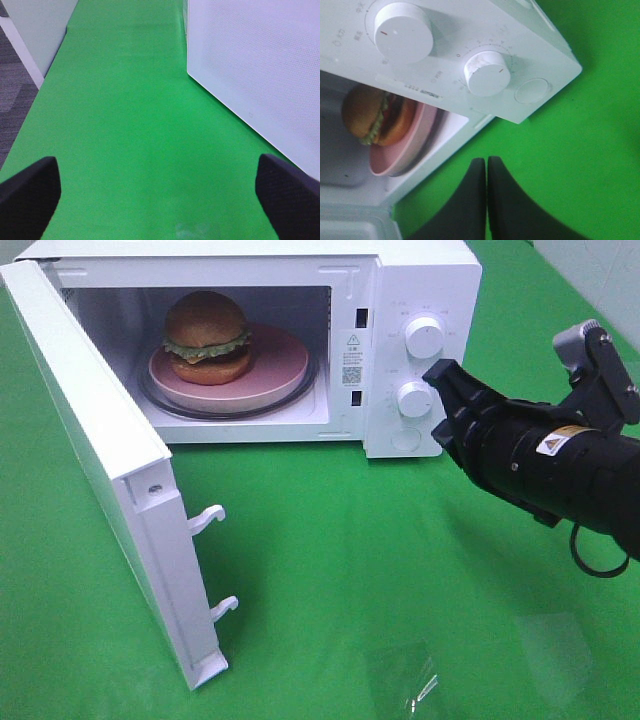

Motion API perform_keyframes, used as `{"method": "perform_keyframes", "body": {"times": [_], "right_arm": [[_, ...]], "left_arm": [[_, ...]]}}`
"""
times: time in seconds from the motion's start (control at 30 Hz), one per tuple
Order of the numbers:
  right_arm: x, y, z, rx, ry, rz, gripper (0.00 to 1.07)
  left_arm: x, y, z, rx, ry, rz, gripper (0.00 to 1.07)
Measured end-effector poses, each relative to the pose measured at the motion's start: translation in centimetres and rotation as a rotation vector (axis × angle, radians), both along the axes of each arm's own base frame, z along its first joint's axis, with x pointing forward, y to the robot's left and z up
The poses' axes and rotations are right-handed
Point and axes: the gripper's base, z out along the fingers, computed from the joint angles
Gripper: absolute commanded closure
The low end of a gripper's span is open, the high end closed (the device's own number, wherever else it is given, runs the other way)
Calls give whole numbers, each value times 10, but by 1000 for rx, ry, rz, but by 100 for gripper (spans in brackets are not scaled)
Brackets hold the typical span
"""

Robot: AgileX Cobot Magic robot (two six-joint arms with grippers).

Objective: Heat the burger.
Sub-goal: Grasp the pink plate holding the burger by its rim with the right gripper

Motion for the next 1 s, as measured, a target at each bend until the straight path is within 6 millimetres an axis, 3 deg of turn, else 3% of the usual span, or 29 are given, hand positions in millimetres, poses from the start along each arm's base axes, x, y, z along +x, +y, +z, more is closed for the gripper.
{"method": "perform_keyframes", "body": {"times": [0.1, 0.2, 0.23, 0.33, 0.6, 0.77, 1.0], "right_arm": [[-1, -10, 3, -179, 18, 80, 106], [-2, -12, 4, -213, 23, 98, 106], [-6, -16, 9, -327, 32, 181, 106], [-7, -16, 15, -385, 31, 237, 106], [-6, 1, 33, -588, 77, 568, 105], [-6, 4, 38, -639, 82, 642, 105], [0, 9, 59, -840, 95, 835, 104]], "left_arm": [[0, 0, 0, 0, 0, 0, 9], [0, 0, 0, 0, 0, 0, 9], [0, 0, 0, 0, 0, 0, 9], [0, 0, 0, 0, 0, 0, 9], [0, 0, 0, 0, 0, 0, 9], [0, 0, 0, 0, 0, 0, 9], [0, 0, 0, 0, 0, 0, 9]]}}
